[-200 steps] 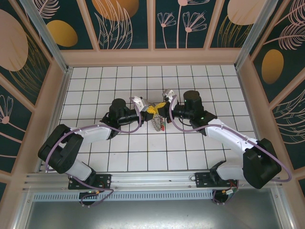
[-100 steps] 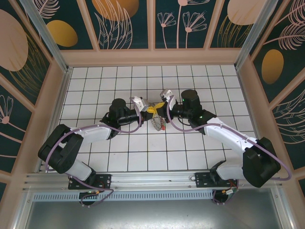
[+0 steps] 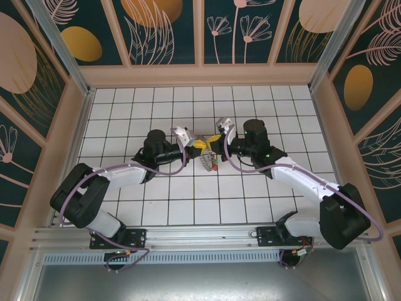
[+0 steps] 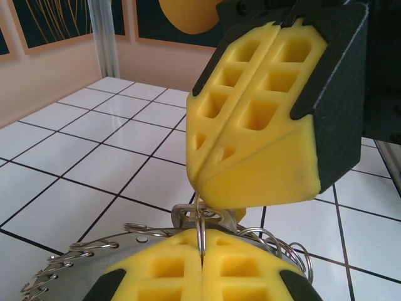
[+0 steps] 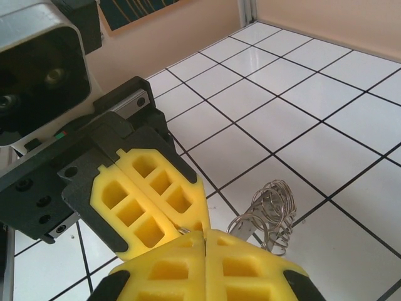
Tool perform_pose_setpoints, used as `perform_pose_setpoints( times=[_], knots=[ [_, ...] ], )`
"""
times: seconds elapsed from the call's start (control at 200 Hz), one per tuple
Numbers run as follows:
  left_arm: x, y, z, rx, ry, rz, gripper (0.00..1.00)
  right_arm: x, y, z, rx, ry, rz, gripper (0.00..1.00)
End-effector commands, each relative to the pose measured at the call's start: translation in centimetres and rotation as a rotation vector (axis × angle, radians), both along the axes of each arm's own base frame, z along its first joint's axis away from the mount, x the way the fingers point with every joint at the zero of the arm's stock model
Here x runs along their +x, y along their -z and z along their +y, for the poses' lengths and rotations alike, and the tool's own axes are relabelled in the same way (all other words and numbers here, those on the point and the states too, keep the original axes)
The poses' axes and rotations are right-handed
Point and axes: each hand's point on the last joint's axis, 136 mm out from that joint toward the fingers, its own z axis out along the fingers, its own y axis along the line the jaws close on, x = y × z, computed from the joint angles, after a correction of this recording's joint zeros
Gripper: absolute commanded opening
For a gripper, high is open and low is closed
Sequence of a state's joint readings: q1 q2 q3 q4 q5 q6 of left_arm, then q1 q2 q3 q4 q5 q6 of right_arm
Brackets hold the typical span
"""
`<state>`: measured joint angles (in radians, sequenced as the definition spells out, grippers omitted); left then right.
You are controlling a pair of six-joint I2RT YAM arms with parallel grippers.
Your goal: Put the keys on the keyring
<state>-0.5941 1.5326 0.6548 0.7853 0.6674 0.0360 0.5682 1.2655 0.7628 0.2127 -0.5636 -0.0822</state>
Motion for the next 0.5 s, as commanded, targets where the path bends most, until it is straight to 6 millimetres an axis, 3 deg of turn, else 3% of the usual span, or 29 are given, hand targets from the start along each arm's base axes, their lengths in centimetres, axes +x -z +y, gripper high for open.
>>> perform_pose_setpoints(
  times=[0.0,0.265,0.31,0.495],
  knots=[
    [0.0,-1.1,-0.1,-0.029,0.009,-0.031,0.00,0.3,-2.5,-0.2,0.072,0.001,-0.066,0.00],
    [0.0,-0.9,-0.1,-0.023,0.006,-0.026,0.00,-0.5,-3.9,0.8,0.109,-0.070,-0.085,0.00],
    [0.0,-1.0,-0.1,-0.022,0.007,-0.026,0.06,-0.6,-4.0,1.0,0.107,-0.079,-0.086,0.00],
    [0.0,-0.9,-0.1,-0.020,0.008,-0.023,0.14,-0.8,-4.5,1.5,0.108,-0.100,-0.095,0.00]
  ],
)
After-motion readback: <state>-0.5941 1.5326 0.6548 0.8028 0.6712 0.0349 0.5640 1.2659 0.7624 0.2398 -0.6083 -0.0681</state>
